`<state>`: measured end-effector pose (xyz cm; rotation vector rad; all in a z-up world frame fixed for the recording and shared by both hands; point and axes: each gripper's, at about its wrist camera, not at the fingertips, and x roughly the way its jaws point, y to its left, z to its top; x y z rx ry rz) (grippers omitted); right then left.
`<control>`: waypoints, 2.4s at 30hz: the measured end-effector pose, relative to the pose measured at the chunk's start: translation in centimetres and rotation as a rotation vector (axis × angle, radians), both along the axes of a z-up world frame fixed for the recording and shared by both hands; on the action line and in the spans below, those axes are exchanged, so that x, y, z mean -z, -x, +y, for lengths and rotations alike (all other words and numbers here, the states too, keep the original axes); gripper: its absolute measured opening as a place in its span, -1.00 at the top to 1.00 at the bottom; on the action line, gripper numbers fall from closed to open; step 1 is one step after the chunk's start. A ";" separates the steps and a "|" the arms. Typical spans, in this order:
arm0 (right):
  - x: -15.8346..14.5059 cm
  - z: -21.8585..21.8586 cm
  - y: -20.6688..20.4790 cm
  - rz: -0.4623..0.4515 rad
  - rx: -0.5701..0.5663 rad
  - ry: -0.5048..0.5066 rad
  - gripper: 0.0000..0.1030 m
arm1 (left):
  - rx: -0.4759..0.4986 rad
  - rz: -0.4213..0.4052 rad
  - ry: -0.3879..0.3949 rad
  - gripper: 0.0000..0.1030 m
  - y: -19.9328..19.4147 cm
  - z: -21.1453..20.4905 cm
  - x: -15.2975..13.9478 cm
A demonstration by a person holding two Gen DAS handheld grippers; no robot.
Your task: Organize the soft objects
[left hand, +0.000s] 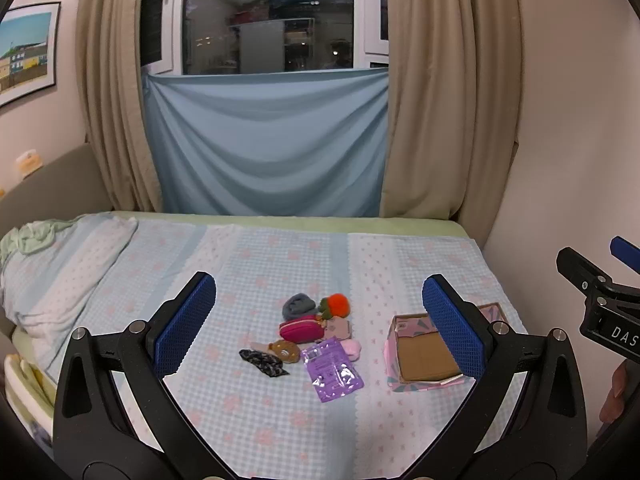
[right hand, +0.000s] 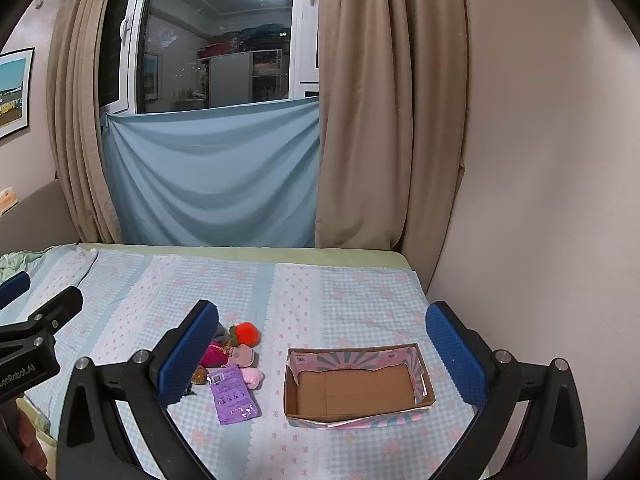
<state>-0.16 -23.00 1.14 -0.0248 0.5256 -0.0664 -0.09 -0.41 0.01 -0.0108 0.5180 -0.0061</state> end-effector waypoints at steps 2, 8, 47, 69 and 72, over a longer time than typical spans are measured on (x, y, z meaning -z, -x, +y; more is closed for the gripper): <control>0.0 0.0 0.0 0.000 -0.003 -0.002 -1.00 | 0.000 0.000 0.002 -0.99 -0.1 0.1 0.1; 0.0 -0.1 0.0 0.000 -0.004 -0.004 -1.00 | 0.000 0.001 0.001 -0.99 -0.2 0.0 0.0; -0.3 -0.3 0.3 -0.008 -0.001 -0.012 -1.00 | -0.003 0.000 0.004 -0.99 -0.2 -0.2 0.0; -0.2 -0.2 0.0 0.001 -0.012 -0.009 -1.00 | -0.009 0.021 0.013 -0.99 -1.4 -0.8 0.8; -0.1 0.0 -0.7 0.018 -0.022 -0.008 -1.00 | -0.016 0.034 0.020 -0.99 -1.7 -0.9 0.9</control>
